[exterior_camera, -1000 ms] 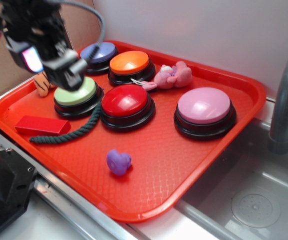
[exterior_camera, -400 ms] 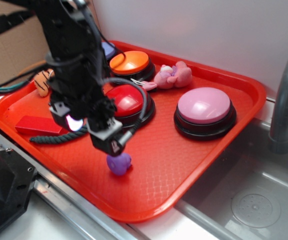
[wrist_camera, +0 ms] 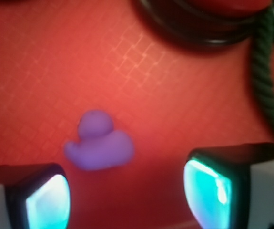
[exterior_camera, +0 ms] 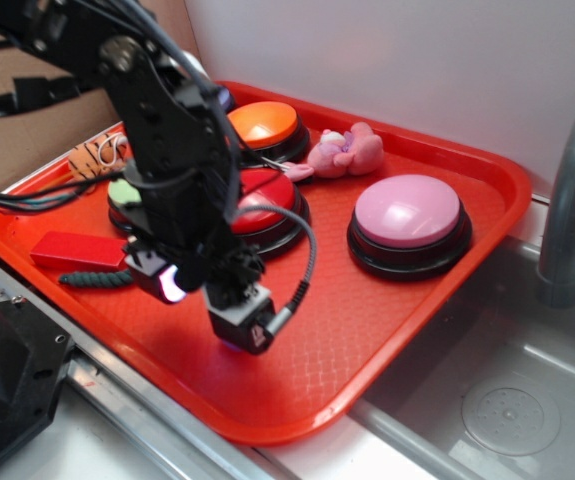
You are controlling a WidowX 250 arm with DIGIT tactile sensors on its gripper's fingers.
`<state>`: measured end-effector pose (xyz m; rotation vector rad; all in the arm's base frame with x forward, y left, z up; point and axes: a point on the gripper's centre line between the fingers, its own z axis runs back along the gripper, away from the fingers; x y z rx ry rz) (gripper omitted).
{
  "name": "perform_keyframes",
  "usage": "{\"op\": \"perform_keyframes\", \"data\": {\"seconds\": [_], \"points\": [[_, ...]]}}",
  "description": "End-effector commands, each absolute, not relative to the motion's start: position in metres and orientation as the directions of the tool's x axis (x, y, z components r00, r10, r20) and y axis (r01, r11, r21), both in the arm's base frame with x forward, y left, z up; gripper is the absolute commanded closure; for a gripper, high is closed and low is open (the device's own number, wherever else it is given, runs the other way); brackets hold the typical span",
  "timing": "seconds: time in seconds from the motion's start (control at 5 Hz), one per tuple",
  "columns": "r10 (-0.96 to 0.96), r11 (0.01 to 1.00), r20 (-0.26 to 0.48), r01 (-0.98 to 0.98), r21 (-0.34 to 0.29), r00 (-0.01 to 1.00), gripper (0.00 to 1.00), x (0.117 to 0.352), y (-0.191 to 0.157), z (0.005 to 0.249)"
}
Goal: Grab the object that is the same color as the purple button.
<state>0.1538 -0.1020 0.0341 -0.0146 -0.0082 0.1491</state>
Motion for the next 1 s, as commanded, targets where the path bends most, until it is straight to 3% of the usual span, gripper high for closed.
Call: {"op": "perform_keyframes", "data": {"seconds": [0.0,0.2,0.6,0.8], "points": [[0.168,0.986,0.032,-0.168,-0.008,0.985,0.00,0.166,-0.108,0.018],[0.166,0.986,0.039,-0.166,-0.007,0.985,0.98,0.165,-0.110,0.015],[0.178,0.984,0.060,-0.177,-0.018,0.982,1.00,0.168,-0.106,0.024],[0.115,0.993,0.038,-0.114,-0.010,0.993,1.00,0.175,-0.099,0.045]]}}
